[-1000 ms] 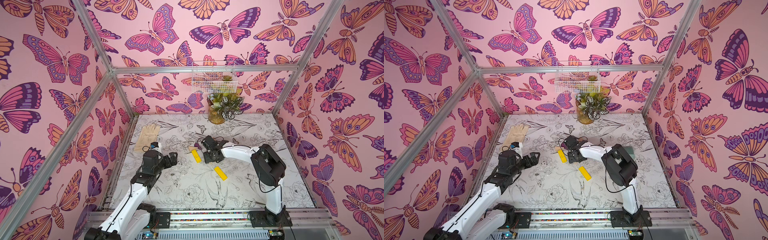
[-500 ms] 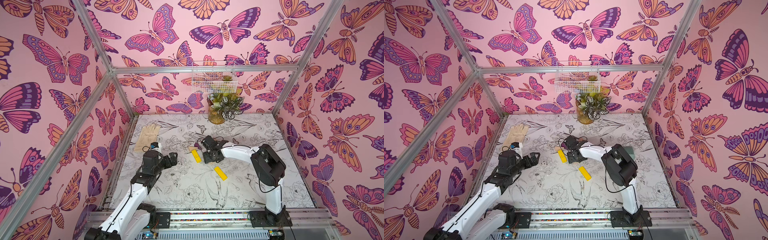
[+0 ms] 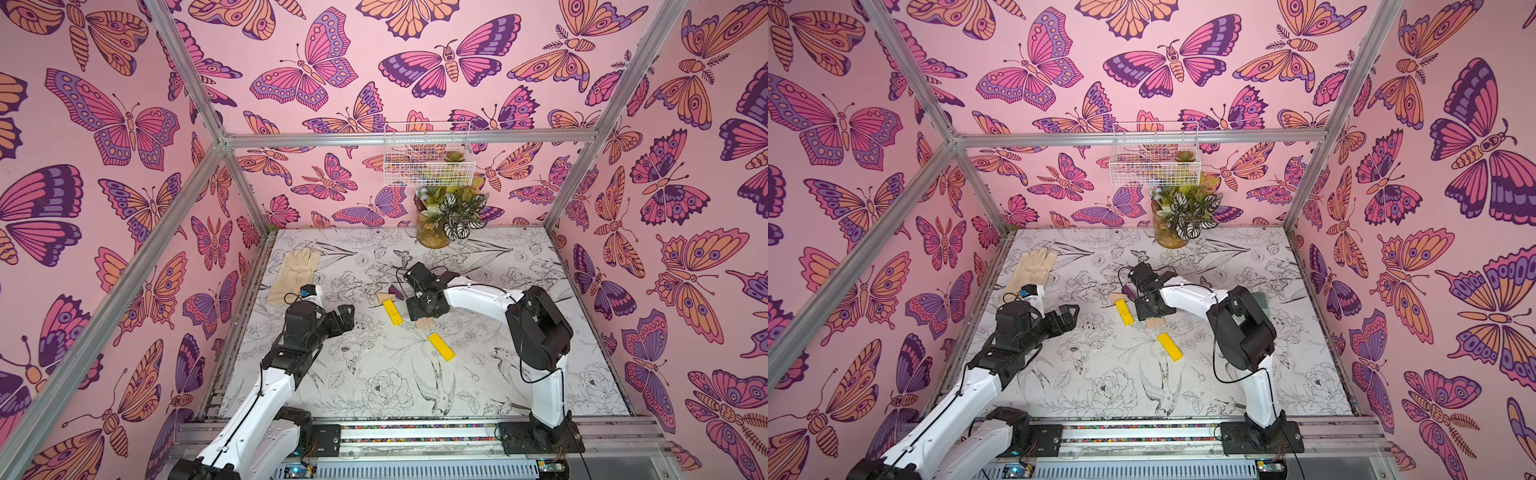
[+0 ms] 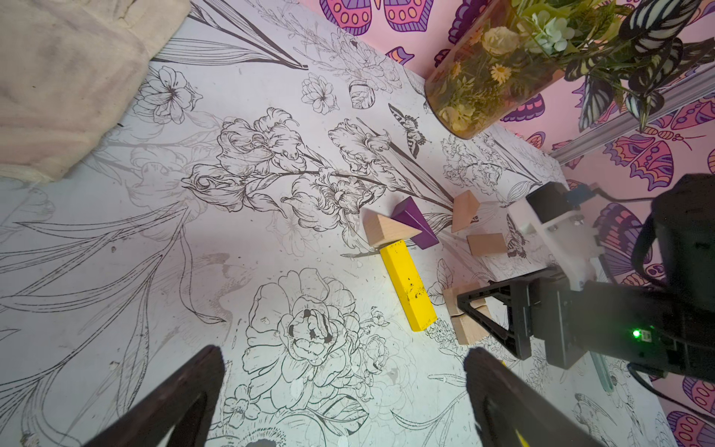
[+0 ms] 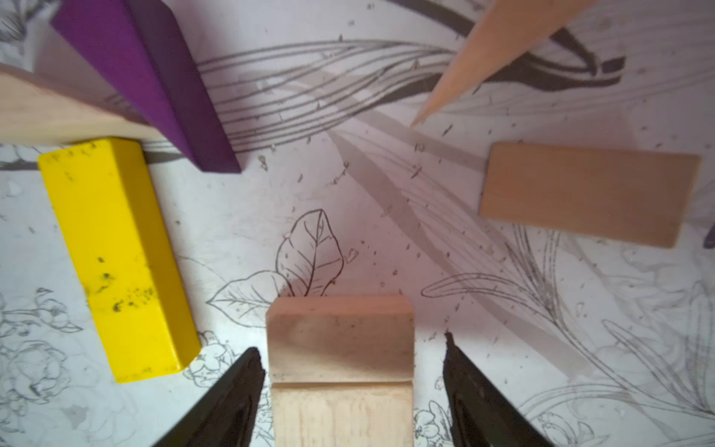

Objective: Assemble a small pinwheel with building blocks
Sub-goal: Assemble the building block at the center of the board, then adjust the building block at the center of the board.

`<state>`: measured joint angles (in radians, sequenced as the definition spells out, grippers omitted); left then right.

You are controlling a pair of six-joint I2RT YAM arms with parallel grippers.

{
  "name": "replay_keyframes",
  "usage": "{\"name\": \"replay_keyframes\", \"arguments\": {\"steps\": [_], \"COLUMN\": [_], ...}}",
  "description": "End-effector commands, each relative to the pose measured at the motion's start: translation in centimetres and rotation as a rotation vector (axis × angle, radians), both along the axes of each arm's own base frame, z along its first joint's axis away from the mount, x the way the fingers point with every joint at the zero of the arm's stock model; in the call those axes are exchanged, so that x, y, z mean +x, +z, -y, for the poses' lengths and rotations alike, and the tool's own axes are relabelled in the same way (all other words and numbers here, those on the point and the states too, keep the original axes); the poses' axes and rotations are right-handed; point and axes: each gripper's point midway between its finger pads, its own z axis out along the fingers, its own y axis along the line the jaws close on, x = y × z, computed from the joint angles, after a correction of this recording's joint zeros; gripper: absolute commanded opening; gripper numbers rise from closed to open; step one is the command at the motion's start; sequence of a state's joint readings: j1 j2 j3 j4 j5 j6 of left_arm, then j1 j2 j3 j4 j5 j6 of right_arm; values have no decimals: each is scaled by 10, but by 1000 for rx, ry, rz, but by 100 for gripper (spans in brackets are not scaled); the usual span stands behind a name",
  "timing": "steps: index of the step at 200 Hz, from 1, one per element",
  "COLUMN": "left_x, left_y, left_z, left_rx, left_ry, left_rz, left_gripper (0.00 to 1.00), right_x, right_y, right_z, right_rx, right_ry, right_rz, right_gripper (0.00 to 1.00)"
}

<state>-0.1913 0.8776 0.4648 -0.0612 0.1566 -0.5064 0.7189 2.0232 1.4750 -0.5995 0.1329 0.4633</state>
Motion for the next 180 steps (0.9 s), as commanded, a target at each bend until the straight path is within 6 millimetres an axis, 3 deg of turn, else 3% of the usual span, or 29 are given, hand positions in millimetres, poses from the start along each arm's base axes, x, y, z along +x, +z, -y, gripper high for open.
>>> {"name": "replay_keyframes", "arguments": {"steps": [1, 33, 95, 180], "left_x": [-5, -6, -7, -7], "left_y": [-9, -9, -10, -13], "left_z": [-1, -1, -1, -1], "left_rx": [10, 7, 6, 3], "left_ry": [4, 4, 5, 7], "left_rz": [-22, -25, -23, -33], "left_gripper": [100, 100, 100, 100], "right_x": [7, 18, 22, 14], "right_y": [0, -8, -22, -25], "right_z": [0, -6, -12, -6], "right_rx": [-10, -14, -24, -27], "right_ry": [17, 24, 36, 32], "right_rz": [-19, -31, -59, -67], "right_gripper": [74, 65, 38, 37]}}
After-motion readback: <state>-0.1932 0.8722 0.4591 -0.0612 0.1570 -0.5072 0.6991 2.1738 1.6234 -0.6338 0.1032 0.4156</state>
